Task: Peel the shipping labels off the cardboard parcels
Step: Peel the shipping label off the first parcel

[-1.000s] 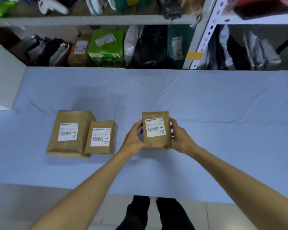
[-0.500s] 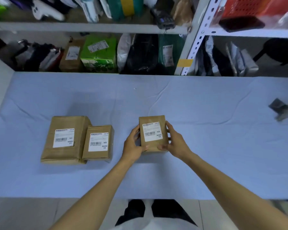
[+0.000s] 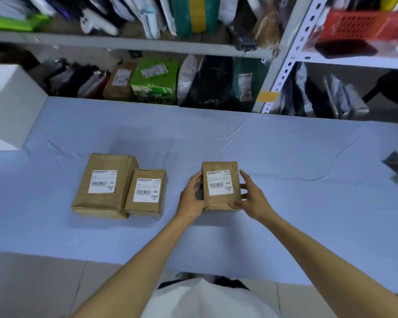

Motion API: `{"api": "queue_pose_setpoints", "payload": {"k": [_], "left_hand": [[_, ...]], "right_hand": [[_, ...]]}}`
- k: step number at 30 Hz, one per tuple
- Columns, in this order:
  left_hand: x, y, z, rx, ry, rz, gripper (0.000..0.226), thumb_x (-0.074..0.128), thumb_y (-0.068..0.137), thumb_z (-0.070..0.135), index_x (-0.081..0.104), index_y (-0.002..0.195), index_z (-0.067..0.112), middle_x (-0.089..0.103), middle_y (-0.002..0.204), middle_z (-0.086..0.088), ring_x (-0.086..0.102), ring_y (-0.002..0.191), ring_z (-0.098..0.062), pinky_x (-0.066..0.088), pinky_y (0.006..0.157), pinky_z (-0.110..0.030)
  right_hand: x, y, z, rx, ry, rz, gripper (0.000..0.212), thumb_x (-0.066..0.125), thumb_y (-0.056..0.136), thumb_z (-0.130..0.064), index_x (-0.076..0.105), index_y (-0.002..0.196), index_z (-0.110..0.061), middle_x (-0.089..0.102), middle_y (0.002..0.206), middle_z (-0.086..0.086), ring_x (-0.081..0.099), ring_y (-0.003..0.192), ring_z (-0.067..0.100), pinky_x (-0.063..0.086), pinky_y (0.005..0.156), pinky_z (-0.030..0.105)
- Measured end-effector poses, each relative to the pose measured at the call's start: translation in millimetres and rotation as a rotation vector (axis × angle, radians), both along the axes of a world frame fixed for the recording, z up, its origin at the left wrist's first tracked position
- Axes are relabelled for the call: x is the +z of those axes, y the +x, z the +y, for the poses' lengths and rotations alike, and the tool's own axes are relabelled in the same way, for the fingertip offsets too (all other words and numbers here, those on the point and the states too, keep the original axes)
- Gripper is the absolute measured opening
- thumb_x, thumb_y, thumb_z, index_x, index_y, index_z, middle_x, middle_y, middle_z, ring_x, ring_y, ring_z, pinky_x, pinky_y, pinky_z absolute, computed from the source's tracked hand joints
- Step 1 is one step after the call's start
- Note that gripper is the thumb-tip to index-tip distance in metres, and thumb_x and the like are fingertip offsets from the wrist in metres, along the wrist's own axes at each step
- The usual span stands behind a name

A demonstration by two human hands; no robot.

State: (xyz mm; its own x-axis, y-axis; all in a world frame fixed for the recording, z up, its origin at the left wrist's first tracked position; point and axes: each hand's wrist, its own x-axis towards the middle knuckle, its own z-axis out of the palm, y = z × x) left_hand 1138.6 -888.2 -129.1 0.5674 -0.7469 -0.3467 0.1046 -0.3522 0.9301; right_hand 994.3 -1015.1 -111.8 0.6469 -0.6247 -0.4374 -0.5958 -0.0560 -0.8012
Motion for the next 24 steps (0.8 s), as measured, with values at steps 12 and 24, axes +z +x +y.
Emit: {"api": "queue_pose_setpoints", "payload": {"k": [12, 24], "left_hand": [[-3.4, 4.9, -4.6, -0.022, 0.049, -0.016, 0.082, 0.066, 0.067, -0.019, 0.049, 0.13, 0.032, 0.061, 0.126, 0.0, 0.055, 0.122, -0.013, 0.054, 0.076, -0.016], [4.8, -1.9, -8.6, -0.029, 0.049, -0.006, 0.08, 0.061, 0.072, -0.022, 0.044, 0.136, 0.022, 0.054, 0.136, -0.006, 0.053, 0.123, -0.02, 0.056, 0.072, -0.018]], "right_hand": [[-3.2, 1.1, -5.0, 0.073, 0.024, 0.025, 0.099, 0.074, 0.078, -0.005, 0.013, 0.152, -0.026, 0.053, 0.135, 0.004, 0.063, 0.076, 0.003, 0.049, 0.054, 0.009], [-7.4, 0.9, -5.8, 0.043, 0.031, 0.004, 0.1, 0.077, 0.075, -0.002, 0.016, 0.152, -0.023, 0.053, 0.133, 0.008, 0.063, 0.086, 0.017, 0.05, 0.055, 0.012]]}}
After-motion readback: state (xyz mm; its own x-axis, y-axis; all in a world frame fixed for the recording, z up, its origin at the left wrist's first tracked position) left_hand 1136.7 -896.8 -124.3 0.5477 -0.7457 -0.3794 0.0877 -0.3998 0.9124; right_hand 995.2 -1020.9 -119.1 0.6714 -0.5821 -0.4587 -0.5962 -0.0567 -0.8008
